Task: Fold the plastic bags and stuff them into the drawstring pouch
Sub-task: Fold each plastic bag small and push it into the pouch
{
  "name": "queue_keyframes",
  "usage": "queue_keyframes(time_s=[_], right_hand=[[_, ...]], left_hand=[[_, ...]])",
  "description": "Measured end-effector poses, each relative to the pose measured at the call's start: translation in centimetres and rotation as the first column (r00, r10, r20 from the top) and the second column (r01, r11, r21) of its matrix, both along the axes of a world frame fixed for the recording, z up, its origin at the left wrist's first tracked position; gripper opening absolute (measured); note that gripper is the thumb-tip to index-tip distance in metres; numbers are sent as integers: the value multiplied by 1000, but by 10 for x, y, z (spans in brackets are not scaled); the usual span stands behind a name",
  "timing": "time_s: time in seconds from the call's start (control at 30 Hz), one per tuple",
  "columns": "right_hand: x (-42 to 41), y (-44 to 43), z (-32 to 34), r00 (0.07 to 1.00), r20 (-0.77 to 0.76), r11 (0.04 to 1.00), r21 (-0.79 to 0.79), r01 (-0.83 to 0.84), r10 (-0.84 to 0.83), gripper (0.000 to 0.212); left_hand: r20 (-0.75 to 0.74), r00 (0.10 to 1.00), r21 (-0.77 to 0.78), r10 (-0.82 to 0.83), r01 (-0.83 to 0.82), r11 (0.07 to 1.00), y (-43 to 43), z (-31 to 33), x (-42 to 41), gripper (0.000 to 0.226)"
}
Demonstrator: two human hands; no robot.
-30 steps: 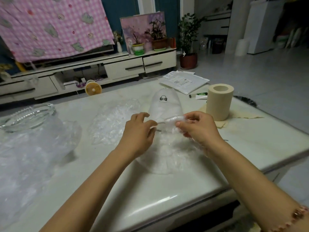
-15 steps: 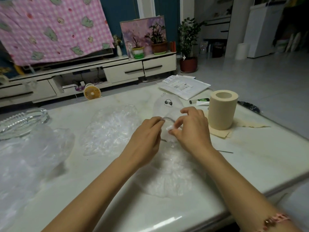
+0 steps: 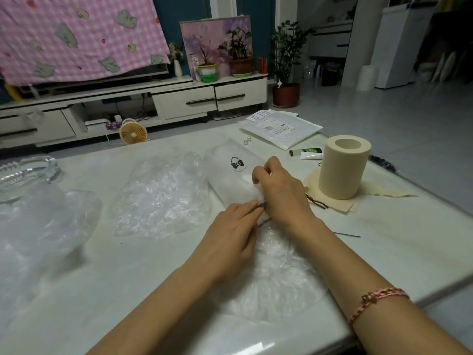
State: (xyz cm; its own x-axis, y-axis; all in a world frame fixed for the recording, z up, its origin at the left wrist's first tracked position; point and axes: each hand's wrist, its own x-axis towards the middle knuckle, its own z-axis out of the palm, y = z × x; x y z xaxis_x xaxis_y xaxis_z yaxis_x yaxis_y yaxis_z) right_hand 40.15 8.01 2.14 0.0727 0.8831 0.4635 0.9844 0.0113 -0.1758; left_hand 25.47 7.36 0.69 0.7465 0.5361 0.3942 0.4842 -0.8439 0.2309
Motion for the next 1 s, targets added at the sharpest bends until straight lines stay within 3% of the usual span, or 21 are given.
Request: queue_keyframes(time_s=[0.13,0.23,0.37,0.5,0.6,0.67,0.73,0.8,0.9,1.0], right_hand=[[0,1,-2,996,31,981,-170,88,-84,32],[4,1,-4,993,-90,968,-244,57,-81,34],[7,-12,3,969,-243,954,-297,-33,-42,46],[8,-39,13,970,-243,990,-133,-45,11,47],[-2,-62,11,955,-288,994,102,-50,77,33],[-20,-80,3,929,-315,974,174,-146,196,25],[-42,-96,-6,899,-299,947,64,-314,319,29],[-59,-104,-16,889,-236,892,-139,-430,392,46],[-63,-103,-27,922,-59,828,-421,-370,382,56],[-61,-103,-31,927,-30,770,-547,-329,374,63]], left_hand=[[-69,994,68,86,-81,994,-11,-4,-15,42],[-66,989,-117,130,-137,984,-37,-4,-20,41],[-332,923,-179,195,-265,948,-56,-14,-30,56],[-392,893,-164,221,-304,938,-61,-16,-37,63],[-421,879,-151,223,-310,939,-69,-14,-49,100],[-436,865,-142,248,-338,930,-77,-11,-60,110],[-422,862,-155,280,-373,915,-82,-13,-71,105],[-407,863,-159,299,-389,907,-86,-17,-83,101],[-419,842,-209,340,-454,866,-93,-26,-101,106],[-416,831,-222,370,-487,845,-100,-29,-119,112]])
